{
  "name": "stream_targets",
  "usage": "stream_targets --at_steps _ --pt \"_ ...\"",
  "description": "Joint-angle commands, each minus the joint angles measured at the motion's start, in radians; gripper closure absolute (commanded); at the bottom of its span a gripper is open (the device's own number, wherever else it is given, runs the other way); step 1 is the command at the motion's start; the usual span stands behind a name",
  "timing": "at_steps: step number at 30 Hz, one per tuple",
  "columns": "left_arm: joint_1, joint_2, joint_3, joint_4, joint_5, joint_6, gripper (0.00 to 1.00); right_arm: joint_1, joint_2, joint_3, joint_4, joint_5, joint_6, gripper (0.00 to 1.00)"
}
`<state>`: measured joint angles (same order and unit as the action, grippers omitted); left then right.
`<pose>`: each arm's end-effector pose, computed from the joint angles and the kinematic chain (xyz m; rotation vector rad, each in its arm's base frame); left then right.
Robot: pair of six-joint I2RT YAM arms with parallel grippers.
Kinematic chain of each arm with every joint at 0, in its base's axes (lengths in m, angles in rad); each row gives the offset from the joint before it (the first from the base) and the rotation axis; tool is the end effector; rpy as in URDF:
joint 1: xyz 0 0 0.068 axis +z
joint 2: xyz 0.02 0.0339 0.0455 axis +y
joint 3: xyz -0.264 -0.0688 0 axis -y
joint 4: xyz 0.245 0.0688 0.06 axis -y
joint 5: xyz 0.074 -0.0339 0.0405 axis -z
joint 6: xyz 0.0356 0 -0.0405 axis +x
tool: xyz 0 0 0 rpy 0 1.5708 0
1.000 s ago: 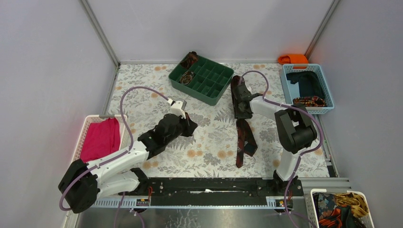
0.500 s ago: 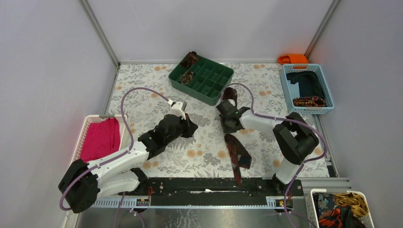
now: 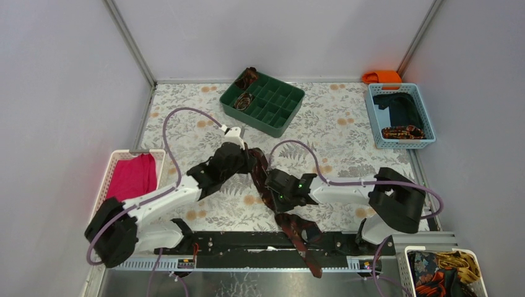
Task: Roll the ties
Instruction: Flatten out the tie at the center of the board.
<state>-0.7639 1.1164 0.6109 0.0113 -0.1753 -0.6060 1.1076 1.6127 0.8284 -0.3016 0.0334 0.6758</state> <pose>0.1802 -0.1640 0.2328 0.0563 2.1235 -0.6570 0.1342 0.2660 0.1497 -0.5818 2.7061 0.5036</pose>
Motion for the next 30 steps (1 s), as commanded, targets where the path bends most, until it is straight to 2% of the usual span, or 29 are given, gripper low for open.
stream_targets --at_steps 1,4,9,12,20,23,30 --pt "0.08 0.161 0.108 -0.06 -0.047 -0.036 1.0 0.014 0.018 -0.195 -0.163 -0.018 0.133 0.97" --pt "0.139 0.29 0.155 -0.003 0.073 -0.052 1.0 0.014 -0.008 -0.238 -0.148 0.001 0.164 0.98" --pt "0.147 0.439 0.195 0.139 0.168 -0.072 1.0 0.014 -0.001 -0.261 -0.112 0.017 0.183 0.98" --pt "0.148 0.49 0.218 0.132 0.217 -0.091 1.0 0.013 0.019 -0.255 -0.1 0.02 0.178 0.98" --pt "0.148 0.61 0.241 0.002 0.016 -0.133 1.0 0.014 0.036 -0.233 -0.09 0.043 0.176 0.98" --pt "0.153 0.644 0.241 -0.061 -0.009 -0.183 1.0 0.014 0.056 -0.213 -0.106 0.065 0.18 0.98" --pt "0.162 0.516 0.053 -0.077 -0.08 -0.315 1.0 0.012 0.114 -0.128 -0.156 0.141 0.192 0.97"
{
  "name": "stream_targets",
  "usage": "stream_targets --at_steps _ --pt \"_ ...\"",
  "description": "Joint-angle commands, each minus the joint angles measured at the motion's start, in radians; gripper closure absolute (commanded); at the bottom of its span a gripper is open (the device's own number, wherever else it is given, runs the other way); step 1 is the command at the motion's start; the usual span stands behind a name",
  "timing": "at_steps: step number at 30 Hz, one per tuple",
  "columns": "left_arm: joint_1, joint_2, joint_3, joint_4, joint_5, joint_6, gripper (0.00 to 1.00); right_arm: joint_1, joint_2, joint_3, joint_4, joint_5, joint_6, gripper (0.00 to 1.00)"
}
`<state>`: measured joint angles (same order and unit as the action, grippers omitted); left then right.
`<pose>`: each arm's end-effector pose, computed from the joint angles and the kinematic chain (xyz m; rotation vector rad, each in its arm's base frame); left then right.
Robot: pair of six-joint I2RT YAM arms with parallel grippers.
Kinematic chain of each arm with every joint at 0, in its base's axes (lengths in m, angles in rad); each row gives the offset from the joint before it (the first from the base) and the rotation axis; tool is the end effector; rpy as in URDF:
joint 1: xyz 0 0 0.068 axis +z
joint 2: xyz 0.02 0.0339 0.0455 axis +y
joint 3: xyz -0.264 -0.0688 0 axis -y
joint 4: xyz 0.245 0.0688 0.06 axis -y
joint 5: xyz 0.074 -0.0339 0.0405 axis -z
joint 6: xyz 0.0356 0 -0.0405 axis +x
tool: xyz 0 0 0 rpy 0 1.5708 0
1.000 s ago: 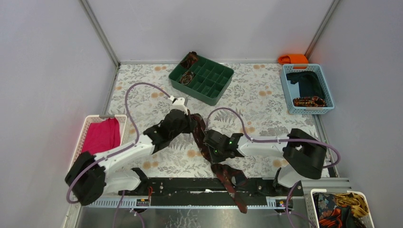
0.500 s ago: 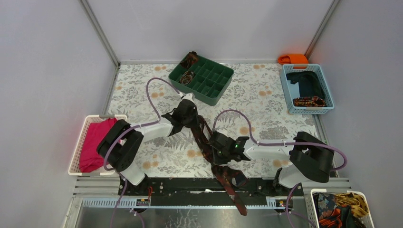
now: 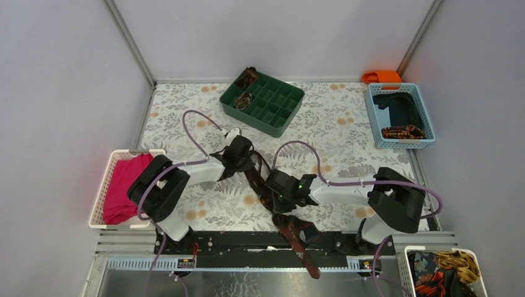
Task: Roll the ties
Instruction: Flatten out the tie at the center of the board.
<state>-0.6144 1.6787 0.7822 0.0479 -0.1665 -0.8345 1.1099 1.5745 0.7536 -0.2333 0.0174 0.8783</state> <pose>0.2652 -0.1799 0.1402 -0.3467 2.4327 -0.4612 0.1278 0.2559 0.1438 -0.3152 2.7654 0.6032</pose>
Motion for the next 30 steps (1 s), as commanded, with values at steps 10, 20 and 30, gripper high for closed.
stream_targets --at_steps 10,20,30 --pt "0.073 -0.402 -0.372 -0.173 -0.178 -0.231 1.0 -0.038 0.335 0.148 -0.428 0.377 -0.034 0.93" --pt "0.091 -0.663 -0.527 -0.2 -0.273 -0.285 0.98 -0.074 0.573 0.511 -0.729 0.651 -0.251 0.85" --pt "0.091 -0.656 -0.541 -0.166 -0.243 -0.28 0.98 -0.258 0.605 0.601 -0.708 0.869 -0.441 0.39"
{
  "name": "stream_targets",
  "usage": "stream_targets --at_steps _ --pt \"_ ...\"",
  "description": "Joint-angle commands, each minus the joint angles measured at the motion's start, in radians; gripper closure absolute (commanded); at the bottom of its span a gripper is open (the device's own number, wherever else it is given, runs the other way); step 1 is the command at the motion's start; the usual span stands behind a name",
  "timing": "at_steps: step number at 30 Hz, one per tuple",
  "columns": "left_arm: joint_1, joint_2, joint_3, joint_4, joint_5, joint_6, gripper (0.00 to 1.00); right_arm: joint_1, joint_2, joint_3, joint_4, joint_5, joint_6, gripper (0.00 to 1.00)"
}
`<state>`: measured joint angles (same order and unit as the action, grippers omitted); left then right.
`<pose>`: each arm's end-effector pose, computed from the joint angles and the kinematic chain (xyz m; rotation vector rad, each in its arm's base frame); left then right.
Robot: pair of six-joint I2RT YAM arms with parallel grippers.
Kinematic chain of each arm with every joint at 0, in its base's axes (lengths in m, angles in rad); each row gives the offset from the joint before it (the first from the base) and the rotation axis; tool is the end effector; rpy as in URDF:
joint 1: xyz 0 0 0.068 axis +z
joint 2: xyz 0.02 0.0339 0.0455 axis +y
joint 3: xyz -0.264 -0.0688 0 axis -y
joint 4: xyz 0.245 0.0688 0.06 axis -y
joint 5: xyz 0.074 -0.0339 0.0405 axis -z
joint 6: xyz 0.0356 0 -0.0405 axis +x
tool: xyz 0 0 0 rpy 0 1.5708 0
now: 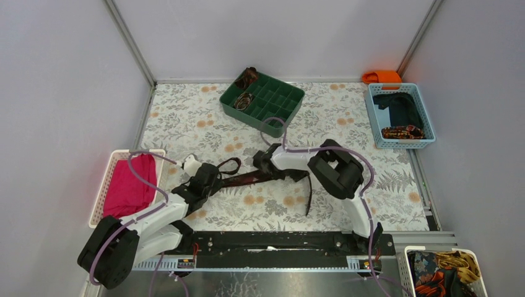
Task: Roll the ties
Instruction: Flatten out the tie at the center of the board.
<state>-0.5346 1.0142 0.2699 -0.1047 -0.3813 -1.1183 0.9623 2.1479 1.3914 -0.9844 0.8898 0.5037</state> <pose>0.1549 -0.0763 0.1355 -0.8444 2.2128 -0.3469 0.2325 0.2854 0.1152 -0.6604 2.3869 -1.0179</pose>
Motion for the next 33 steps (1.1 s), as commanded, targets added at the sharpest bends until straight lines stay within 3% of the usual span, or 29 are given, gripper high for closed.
stream_targets --at_steps 1,5,10,19,23,26,33 --pt "0.012 0.013 -0.029 -0.004 -0.025 0.007 0.98 -0.123 0.018 -0.037 0.071 -0.01 -0.091 0.36" --pt "0.01 0.043 -0.028 0.035 -0.006 0.02 0.99 -0.153 -0.021 -0.016 0.118 -0.018 -0.142 0.21" --pt "0.011 0.063 -0.021 0.046 -0.005 0.026 1.0 -0.188 -0.073 0.006 0.137 -0.019 -0.145 0.17" --pt "0.011 -0.026 -0.014 -0.043 -0.066 0.005 1.0 -0.365 -0.166 0.019 0.251 -0.153 -0.224 0.19" --pt "0.011 -0.081 -0.035 -0.058 -0.08 -0.006 0.99 -0.417 -0.241 0.045 0.352 -0.289 -0.261 0.26" --pt "0.011 -0.093 -0.033 -0.07 -0.09 -0.006 0.99 -0.431 -0.205 0.118 0.352 -0.339 -0.264 0.32" --pt "0.012 -0.085 -0.015 -0.097 -0.101 -0.006 0.99 -0.484 -0.038 0.325 0.333 -0.351 -0.281 0.33"
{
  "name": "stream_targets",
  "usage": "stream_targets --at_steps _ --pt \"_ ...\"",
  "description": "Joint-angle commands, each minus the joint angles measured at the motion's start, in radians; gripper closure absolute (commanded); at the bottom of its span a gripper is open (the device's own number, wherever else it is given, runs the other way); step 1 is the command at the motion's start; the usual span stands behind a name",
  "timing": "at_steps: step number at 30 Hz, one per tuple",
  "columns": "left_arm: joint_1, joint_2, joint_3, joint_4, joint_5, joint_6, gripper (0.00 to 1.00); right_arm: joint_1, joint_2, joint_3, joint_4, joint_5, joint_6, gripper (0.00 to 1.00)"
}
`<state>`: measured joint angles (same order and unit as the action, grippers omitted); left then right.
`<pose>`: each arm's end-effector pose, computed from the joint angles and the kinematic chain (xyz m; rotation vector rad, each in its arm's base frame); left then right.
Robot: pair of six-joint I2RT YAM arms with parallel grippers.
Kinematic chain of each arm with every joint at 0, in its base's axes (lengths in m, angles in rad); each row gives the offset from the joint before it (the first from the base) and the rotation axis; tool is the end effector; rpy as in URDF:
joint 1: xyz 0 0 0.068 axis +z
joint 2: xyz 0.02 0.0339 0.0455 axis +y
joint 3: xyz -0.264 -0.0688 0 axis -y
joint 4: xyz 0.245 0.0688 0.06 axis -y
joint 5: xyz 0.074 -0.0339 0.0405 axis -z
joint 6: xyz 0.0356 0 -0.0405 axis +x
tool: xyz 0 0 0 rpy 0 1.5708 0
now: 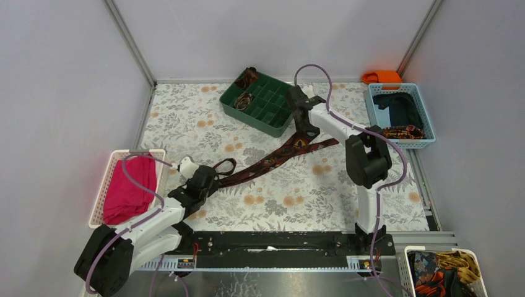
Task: Roll the ties
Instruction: Flatten out the tie at the center of the board.
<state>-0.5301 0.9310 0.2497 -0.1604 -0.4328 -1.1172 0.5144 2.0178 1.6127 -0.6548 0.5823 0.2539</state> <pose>0.1467 -0.0687 0.1383 -0.8598 2.1700 -0.3037 0.3872 0.1963 0.2197 -0.1268 2.4300 -0.4365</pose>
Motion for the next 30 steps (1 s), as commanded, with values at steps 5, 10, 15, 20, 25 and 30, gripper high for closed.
stream_targets --at_steps 5,10,15,20,25,30 --pt "0.007 -0.005 0.008 -0.046 -0.054 -0.009 0.98 -0.075 0.165 0.145 0.018 -0.115 -0.036 0.55" --pt "0.007 0.004 0.013 -0.042 -0.051 -0.007 0.98 -0.095 0.215 0.149 0.042 -0.163 -0.011 0.7" --pt "0.007 0.008 0.031 -0.037 -0.045 0.007 0.98 -0.127 0.254 0.14 0.011 -0.175 0.012 0.76" --pt "0.006 0.021 0.052 -0.04 -0.041 0.016 0.98 -0.24 0.225 0.058 0.004 -0.208 0.048 0.78" --pt "0.007 0.039 0.045 -0.011 -0.021 0.017 0.98 -0.346 0.171 -0.018 0.02 -0.227 0.045 0.78" --pt "0.006 0.068 0.056 -0.005 -0.013 0.027 0.99 -0.407 0.147 -0.048 0.031 -0.233 0.047 0.78"
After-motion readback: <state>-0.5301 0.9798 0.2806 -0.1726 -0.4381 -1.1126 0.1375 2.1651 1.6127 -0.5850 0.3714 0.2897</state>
